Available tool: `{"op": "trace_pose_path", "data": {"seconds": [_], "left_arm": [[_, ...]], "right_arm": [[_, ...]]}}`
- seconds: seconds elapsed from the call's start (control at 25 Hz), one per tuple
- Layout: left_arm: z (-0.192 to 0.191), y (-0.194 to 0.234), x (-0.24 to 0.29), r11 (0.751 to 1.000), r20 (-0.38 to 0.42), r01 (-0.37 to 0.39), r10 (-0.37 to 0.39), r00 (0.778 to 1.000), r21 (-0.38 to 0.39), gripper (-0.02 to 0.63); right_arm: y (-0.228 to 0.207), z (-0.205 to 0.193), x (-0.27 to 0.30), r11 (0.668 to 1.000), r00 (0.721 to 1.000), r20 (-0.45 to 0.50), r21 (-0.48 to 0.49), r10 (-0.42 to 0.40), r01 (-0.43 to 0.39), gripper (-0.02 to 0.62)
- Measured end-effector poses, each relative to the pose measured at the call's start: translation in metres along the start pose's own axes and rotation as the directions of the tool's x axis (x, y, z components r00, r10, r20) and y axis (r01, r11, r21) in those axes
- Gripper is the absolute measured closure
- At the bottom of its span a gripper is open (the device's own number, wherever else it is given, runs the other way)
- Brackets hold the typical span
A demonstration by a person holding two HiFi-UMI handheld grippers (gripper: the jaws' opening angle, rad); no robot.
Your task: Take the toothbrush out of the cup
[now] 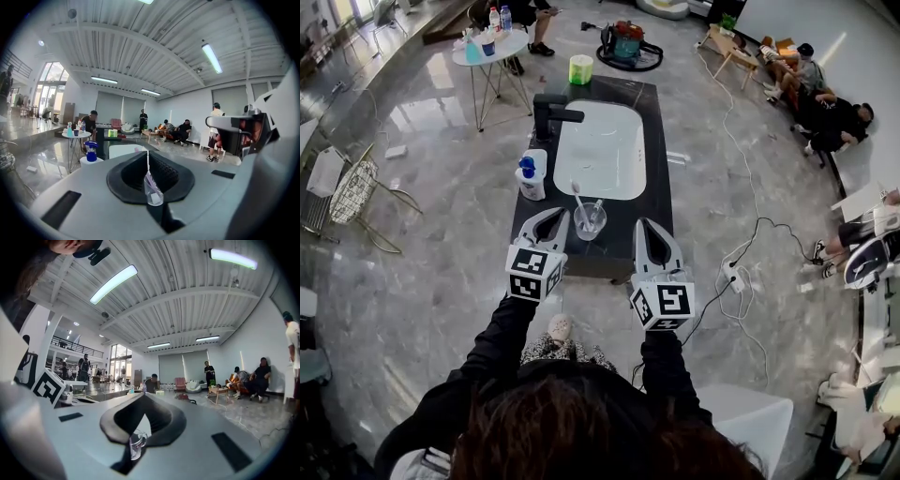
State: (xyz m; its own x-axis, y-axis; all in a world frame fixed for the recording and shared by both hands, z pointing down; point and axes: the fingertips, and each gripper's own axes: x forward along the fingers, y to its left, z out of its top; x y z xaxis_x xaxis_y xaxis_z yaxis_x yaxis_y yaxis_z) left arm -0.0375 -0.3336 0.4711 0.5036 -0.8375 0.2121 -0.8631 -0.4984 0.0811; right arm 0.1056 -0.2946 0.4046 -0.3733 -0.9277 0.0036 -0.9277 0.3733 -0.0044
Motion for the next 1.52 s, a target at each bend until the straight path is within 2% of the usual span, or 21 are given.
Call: {"op": "trace_pose_path", "data": {"seconds": [0.16,0.28,0.4,0.6,0.84,1.12,1.32,1.52], "left_arm": [[-0.012,0.003,0.016,0.999,-0.047,0.048,-0.049,0.998,-0.021,0.594],[-0.025,0.004,0.030,0.993,-0.099,0.102,-0.108,0.989,-0.060,0.444],[-0.035,0.010,0.045,0.990,-0.141,0.121,-0.130,0.981,-0.071,0.417],[-0.045,0.018,0.071,0.989,-0.165,0.134,-0.142,0.976,-0.062,0.417],[-0.058,0.020,0.090,0.984,-0.209,0.142,-0.162,0.964,-0.108,0.420],[-0.053,0.012,0.096,0.980,-0.201,0.176,-0.191,0.961,-0.089,0.525],[-0.050,0.012,0.094,0.972,-0.182,0.199,-0.220,0.958,-0.124,0.551],[-0.038,0.009,0.089,0.969,-0.141,0.225,-0.238,0.961,-0.101,0.580]], "right_arm": [[-0.005,-0.003,0.010,1.000,1.000,-0.008,0.003,-0.008,0.008,0.591],[-0.008,-0.005,0.015,1.000,1.000,-0.014,0.005,-0.014,0.014,0.591],[-0.010,-0.007,0.018,1.000,1.000,-0.023,0.004,-0.017,0.017,0.591],[-0.015,-0.012,0.021,0.999,0.999,-0.039,-0.007,-0.036,0.036,0.591],[-0.020,-0.016,0.023,0.998,0.997,-0.049,-0.010,-0.055,0.054,0.591],[-0.017,-0.023,0.026,0.998,0.996,-0.069,-0.004,-0.055,0.055,0.591],[-0.015,-0.027,0.026,0.998,0.996,-0.075,-0.008,-0.057,0.057,0.591],[-0.014,-0.027,0.026,0.999,0.996,-0.075,-0.007,-0.054,0.054,0.591]]}}
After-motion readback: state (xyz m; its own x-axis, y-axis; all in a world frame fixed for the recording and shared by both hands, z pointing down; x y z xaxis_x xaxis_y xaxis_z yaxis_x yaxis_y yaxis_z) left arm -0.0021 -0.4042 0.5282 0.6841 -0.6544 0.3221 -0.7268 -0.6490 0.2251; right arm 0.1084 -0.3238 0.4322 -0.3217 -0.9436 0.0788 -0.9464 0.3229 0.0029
